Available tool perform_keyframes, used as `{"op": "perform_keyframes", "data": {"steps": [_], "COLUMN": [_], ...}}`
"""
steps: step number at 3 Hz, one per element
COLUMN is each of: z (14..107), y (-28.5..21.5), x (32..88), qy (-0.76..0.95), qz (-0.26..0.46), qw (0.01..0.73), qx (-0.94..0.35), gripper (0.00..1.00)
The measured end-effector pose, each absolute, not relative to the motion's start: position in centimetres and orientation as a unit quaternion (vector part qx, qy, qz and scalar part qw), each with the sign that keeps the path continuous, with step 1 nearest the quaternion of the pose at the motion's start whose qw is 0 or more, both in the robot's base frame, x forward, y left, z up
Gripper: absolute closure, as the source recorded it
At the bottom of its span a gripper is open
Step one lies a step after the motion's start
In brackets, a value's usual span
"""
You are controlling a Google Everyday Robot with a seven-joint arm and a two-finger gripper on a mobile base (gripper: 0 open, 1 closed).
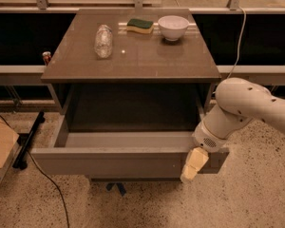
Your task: Open top drawer
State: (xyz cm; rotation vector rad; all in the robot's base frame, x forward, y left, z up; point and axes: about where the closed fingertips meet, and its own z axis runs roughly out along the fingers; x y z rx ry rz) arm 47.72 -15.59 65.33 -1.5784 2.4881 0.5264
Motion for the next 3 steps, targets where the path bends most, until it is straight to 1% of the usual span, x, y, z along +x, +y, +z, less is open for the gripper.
{"op": "perform_keyframes", "data": {"steps": [1,2,3], "z": [65.8,65.9,65.9], "y": [-17.7,-18.3,-18.3], "x": [44.3,43.1,43.2], "qy": [0.841,0.848,0.848], "qz": [0.175,0.176,0.176], "qw": [0.053,0.046,0.046], "qx": [-0.509,-0.499,-0.499], "gripper": [0.0,0.0,0.0]}}
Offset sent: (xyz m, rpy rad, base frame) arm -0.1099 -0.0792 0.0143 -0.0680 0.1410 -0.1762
